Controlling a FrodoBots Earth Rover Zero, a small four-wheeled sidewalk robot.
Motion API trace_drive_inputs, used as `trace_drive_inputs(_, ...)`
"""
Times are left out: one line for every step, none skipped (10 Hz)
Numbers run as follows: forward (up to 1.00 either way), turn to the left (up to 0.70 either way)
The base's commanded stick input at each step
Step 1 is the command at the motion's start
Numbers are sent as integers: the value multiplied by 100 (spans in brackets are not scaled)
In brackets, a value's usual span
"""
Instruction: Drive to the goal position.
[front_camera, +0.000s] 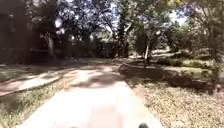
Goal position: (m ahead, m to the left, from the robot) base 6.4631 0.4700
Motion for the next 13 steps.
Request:
trace_drive_inputs(50,0)
trace_drive_inputs(50,0)
trace_drive_inputs(50,0)
trace_drive_inputs(50,0)
trace_drive_inputs(50,0)
trace_drive_inputs(50,0)
trace_drive_inputs(50,0)
trace_drive_inputs(50,0)
trace_drive_inputs(50,0)
trace_drive_inputs(50,0)
trace_drive_inputs(50,0)
trace_drive_inputs(50,0)
trace_drive_inputs(50,0)
